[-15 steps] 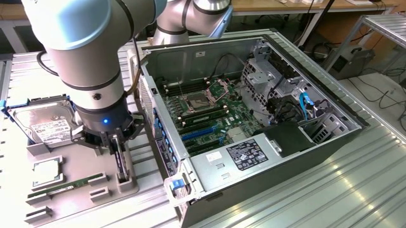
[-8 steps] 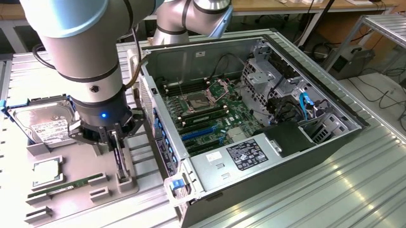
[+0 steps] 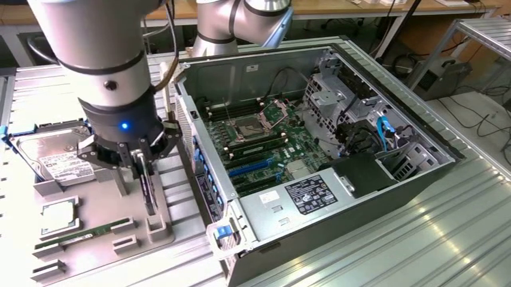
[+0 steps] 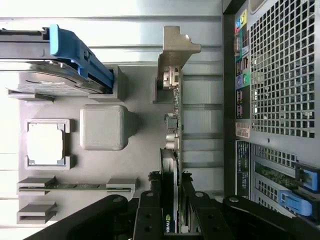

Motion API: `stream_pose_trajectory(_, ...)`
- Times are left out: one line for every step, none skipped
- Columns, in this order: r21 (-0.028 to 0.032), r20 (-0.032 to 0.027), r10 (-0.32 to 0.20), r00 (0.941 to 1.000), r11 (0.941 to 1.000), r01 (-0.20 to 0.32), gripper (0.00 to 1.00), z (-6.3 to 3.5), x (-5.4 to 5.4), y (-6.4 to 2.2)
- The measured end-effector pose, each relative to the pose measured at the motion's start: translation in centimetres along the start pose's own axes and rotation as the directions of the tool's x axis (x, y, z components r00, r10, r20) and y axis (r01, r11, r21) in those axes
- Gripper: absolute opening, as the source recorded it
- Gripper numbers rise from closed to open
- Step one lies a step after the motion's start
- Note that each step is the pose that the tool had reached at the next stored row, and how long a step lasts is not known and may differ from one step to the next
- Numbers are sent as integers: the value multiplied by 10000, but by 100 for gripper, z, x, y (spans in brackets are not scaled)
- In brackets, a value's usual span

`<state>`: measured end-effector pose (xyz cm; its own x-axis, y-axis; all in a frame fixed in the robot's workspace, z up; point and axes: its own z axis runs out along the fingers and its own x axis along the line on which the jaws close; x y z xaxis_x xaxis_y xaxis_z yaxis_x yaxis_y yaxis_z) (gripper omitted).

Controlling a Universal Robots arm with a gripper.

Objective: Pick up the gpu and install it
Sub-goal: 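Pick up the gpu and move the gpu toward the slot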

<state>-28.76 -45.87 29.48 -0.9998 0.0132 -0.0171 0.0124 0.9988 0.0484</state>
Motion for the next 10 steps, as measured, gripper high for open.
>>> stream_pose_trajectory(-2,0,0,10000,10000,0,26,-56,-1,3)
stream_pose_trajectory(-3,0,0,10000,10000,0,26,-121,-2,6)
stream_pose_trajectory(-5,1,0,10000,10000,0,26,-163,-3,8)
stream_pose_trajectory(-5,0,0,10000,10000,0,26,-215,-4,10)
stream_pose_trajectory(-6,1,0,10000,10000,0,26,-277,-5,13)
stream_pose_trajectory(-6,0,0,10000,10000,0,26,-329,-6,16)
stream_pose_trajectory(-7,1,0,10000,10000,0,26,-375,-7,18)
stream_pose_trajectory(-6,0,0,10000,10000,0,26,-422,-7,20)
stream_pose_trajectory(-6,0,-1,10000,10000,1,26,-469,-9,22)
stream_pose_trajectory(-6,0,-1,10000,10000,1,26,-514,-12,25)
